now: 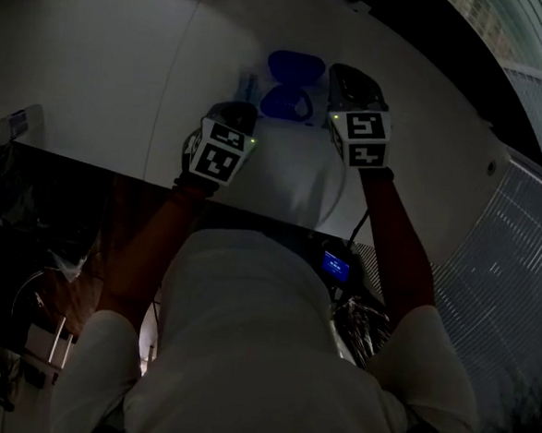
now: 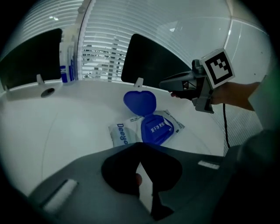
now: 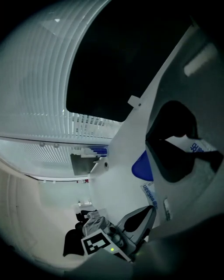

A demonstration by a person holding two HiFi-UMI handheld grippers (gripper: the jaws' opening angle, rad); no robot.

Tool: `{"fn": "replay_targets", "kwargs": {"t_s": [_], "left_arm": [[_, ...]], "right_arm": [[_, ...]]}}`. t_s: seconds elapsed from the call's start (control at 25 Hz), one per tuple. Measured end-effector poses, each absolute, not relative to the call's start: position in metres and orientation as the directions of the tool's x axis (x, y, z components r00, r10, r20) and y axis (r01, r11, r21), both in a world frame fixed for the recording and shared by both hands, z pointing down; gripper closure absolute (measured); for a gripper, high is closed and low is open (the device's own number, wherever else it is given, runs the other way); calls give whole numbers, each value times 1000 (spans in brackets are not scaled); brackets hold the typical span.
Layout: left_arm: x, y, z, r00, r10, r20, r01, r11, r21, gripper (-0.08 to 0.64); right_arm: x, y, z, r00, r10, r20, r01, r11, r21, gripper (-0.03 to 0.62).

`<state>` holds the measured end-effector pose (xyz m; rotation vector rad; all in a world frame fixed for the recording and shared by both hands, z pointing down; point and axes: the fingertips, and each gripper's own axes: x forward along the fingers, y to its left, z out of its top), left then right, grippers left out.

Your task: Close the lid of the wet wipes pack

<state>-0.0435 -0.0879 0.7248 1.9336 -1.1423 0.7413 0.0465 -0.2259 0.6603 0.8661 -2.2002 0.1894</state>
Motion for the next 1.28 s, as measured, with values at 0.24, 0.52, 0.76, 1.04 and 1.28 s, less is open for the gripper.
{"fn": "replay_targets", "kwargs": {"t_s": [0.24,0.52,0.76,1.04,1.28], "left_arm": [[-43,-90,742,441,-429,789,-891,-315,327,558],[-40,-94,745,459,-422,782,-882,-323,344,558],[-36,-95,746,470,-421,775,-876,-331,352,558],[-37,-92,749,470,-401,786,-874,-333,353,558],[-35,-94,748,477,-404,781,-868,-355,347,558]], "right_arm": [[43,-244,687,-470,-475,744,-589,797,137,592],[45,-253,710,-477,-401,783,-527,843,111,592],[40,-244,707,-533,-324,781,-497,868,21,592],[37,-213,682,-648,-165,743,-336,938,-85,592],[30,-159,669,-628,-37,777,-134,989,-62,592]]}}
